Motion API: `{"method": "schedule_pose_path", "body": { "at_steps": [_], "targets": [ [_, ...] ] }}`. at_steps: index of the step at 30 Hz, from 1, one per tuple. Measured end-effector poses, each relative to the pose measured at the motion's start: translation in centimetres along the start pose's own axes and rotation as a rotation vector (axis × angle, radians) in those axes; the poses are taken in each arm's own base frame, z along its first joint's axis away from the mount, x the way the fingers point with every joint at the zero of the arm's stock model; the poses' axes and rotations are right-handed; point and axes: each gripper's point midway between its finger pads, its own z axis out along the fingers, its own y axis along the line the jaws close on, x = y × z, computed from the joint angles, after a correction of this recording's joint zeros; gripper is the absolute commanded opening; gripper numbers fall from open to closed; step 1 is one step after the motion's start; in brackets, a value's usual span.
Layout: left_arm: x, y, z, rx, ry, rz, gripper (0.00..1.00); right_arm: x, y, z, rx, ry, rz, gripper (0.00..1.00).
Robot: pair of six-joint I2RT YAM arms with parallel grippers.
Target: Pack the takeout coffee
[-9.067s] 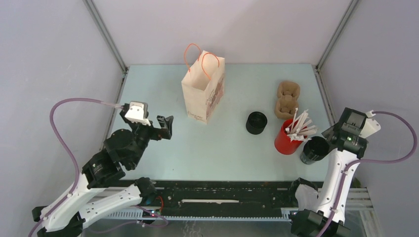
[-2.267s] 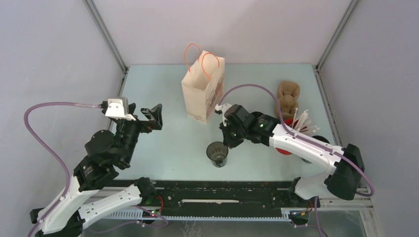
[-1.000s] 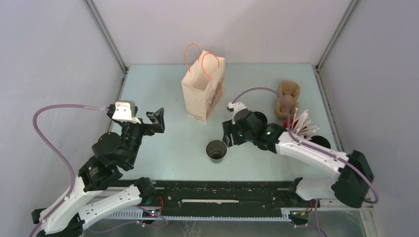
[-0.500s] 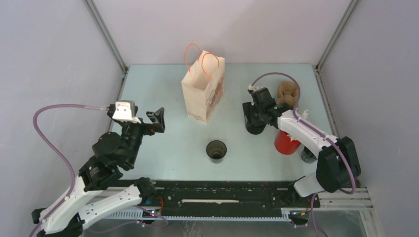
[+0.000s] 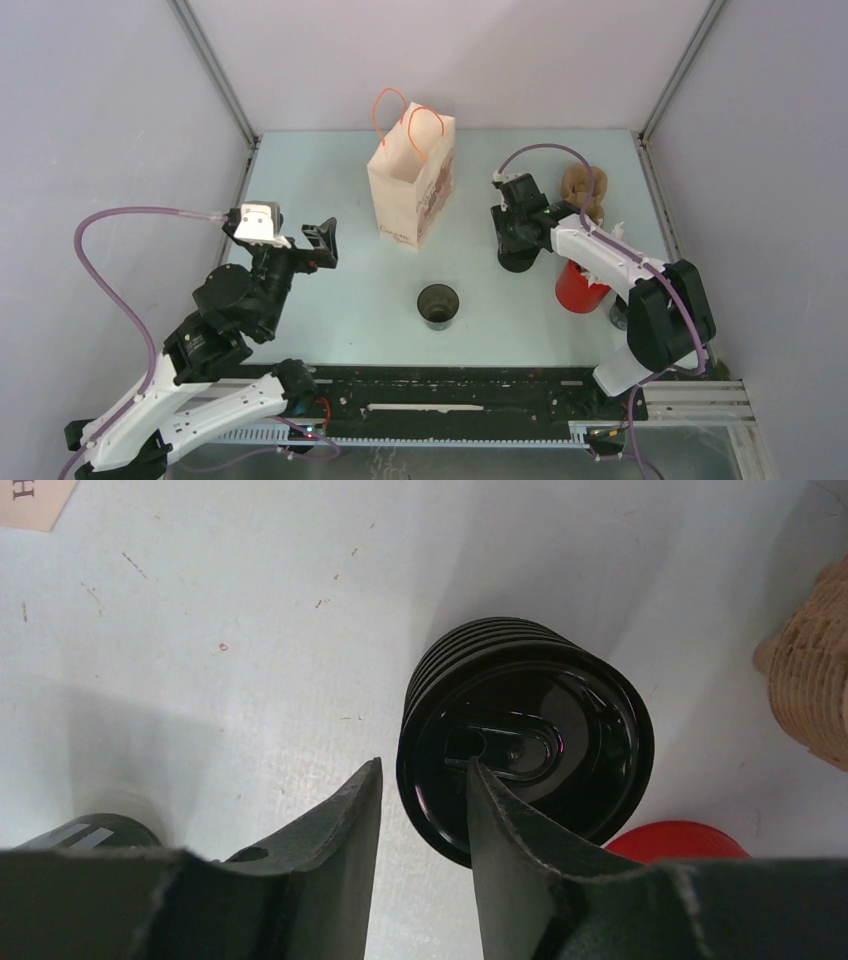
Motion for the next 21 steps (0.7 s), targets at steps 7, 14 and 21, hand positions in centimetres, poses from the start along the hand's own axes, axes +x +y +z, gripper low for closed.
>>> {"method": "schedule_pose_path", "body": {
  "at_steps": [7, 14, 21],
  "targets": [
    [0.27, -0.24, 0.26, -0.001, 0.01, 0.012, 1.0, 0.23, 0.0, 0.88, 0.005, 0.024, -0.012, 0.3],
    [0.36, -0.33, 0.33, 0.0, 0.013, 0.016, 1.0, 0.05, 0.19, 1.0, -0.004, 0.025, -0.016, 0.19],
    [0.37, -0.34, 0.39, -0.002, 0.011, 0.017, 1.0, 0.18, 0.56, 0.94, -0.005, 0.027, -0.032, 0.13]
  ]
}}
